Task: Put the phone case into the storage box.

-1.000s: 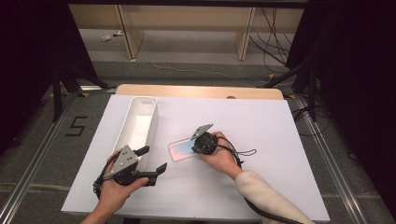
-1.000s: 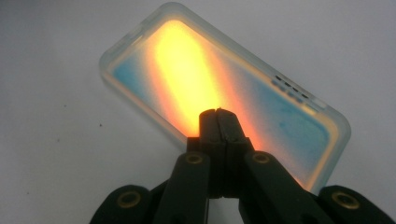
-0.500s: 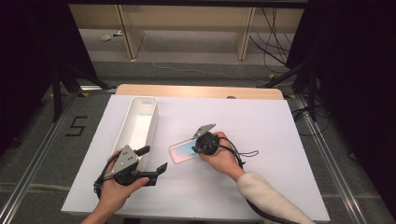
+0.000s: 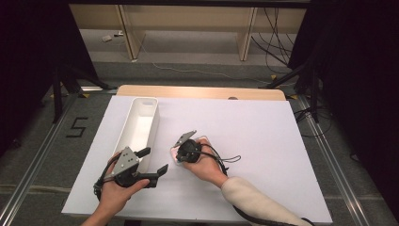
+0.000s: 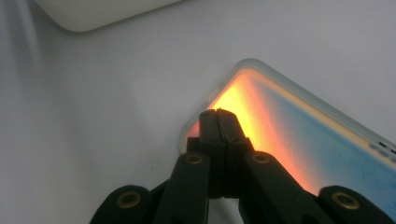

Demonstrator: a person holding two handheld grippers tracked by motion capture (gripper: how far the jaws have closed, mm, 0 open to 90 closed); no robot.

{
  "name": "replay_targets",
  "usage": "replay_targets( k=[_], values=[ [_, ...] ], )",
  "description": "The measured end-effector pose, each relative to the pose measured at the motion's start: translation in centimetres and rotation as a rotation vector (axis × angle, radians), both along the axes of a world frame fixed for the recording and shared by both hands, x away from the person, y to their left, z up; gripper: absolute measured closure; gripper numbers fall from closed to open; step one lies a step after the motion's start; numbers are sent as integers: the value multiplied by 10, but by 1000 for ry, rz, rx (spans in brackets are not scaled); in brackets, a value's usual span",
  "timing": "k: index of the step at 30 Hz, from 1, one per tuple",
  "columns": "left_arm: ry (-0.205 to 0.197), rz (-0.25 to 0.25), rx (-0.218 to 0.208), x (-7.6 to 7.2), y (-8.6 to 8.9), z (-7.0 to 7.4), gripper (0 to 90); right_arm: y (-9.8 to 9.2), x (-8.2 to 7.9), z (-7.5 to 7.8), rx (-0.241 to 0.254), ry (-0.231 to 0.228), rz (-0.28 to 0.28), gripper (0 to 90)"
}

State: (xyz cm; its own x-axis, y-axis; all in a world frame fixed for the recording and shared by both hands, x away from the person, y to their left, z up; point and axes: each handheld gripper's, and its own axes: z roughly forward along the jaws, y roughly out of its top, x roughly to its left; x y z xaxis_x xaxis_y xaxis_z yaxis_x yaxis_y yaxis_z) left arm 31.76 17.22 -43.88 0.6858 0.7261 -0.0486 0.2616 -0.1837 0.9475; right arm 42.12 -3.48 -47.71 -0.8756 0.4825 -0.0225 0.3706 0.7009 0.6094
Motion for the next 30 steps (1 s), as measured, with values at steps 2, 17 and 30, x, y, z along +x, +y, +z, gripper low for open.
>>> replay_targets(
  k=[2, 17, 30],
  values=[
    [0, 0, 1, 0, 0, 0, 133, 0, 0, 0, -2, 0, 4, 900],
    [-2, 1, 7, 0, 0, 0, 138, -21, -6, 4, -58, 27, 51, 900],
    [1, -3, 13, 0, -3, -1, 144, -42, -9, 5, -79, 29, 53, 900]
  ],
)
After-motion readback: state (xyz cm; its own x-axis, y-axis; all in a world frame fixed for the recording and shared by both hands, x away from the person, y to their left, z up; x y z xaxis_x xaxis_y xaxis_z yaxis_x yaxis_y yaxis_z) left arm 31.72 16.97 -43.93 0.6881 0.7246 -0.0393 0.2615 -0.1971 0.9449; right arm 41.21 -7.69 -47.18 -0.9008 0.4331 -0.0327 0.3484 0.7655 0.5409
